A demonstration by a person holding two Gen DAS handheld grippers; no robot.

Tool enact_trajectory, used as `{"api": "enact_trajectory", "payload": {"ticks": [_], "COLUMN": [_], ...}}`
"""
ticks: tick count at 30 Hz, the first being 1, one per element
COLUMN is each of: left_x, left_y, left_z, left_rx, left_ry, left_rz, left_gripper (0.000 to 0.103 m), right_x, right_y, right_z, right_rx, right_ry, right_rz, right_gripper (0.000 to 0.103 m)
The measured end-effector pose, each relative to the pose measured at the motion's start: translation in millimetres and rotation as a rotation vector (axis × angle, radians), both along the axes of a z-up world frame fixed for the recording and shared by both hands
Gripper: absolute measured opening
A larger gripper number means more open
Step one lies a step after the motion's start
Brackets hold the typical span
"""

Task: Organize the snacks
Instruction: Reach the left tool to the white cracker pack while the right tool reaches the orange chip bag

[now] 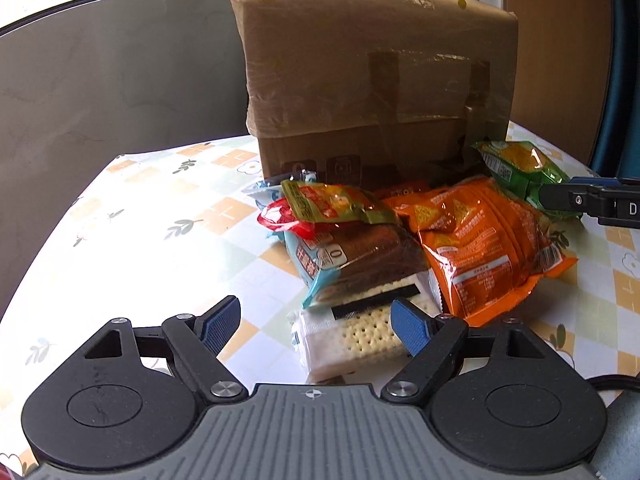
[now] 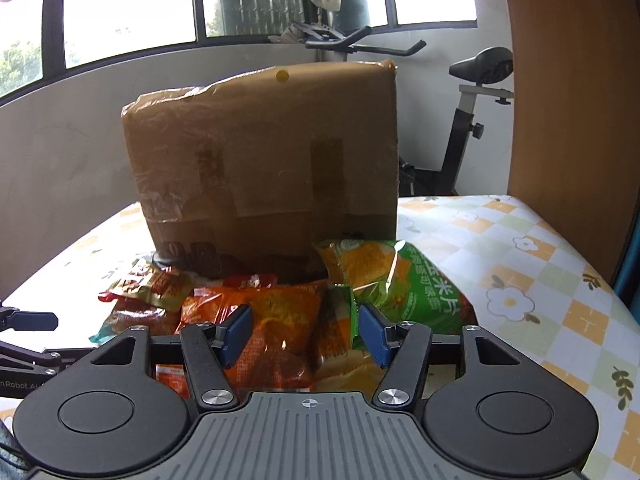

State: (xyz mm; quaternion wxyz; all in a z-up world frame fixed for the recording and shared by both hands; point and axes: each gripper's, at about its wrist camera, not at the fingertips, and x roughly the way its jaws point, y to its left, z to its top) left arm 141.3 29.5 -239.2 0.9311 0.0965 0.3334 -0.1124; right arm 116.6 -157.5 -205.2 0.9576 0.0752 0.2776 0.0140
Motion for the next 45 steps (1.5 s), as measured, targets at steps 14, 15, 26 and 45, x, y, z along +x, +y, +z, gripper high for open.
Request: {"api": "enact_trajectory", "payload": {"ticks": [14,15,26,45], "left_x": [-7,-8,5,-7], "left_y": [-27,-30,-38,-12], "left_z": [-24,-23,-23,-17], "left_rx": [0.101,0.111,0.097,-0.083], "left_ry": [0.006,0.002,0.033,0.155], "left_rz": [-0.067,-0.082,-0.176,-0.168], "left_gripper": [0.086,0.085,0.088,0.090], "right_x": [2,2,3,5], "right_y": [-2,-2,-1,-1], "right_z": [0,0,-3,-5], "right_rx": [0.012,0.013,0.017,0.022], "right_ry": [0.001,0.003,0.015,0.023], "right_rz": [-0.012,-0.012,-0.011,-0.011], "right_gripper": [0.055,0.055,0.055,0.055]}}
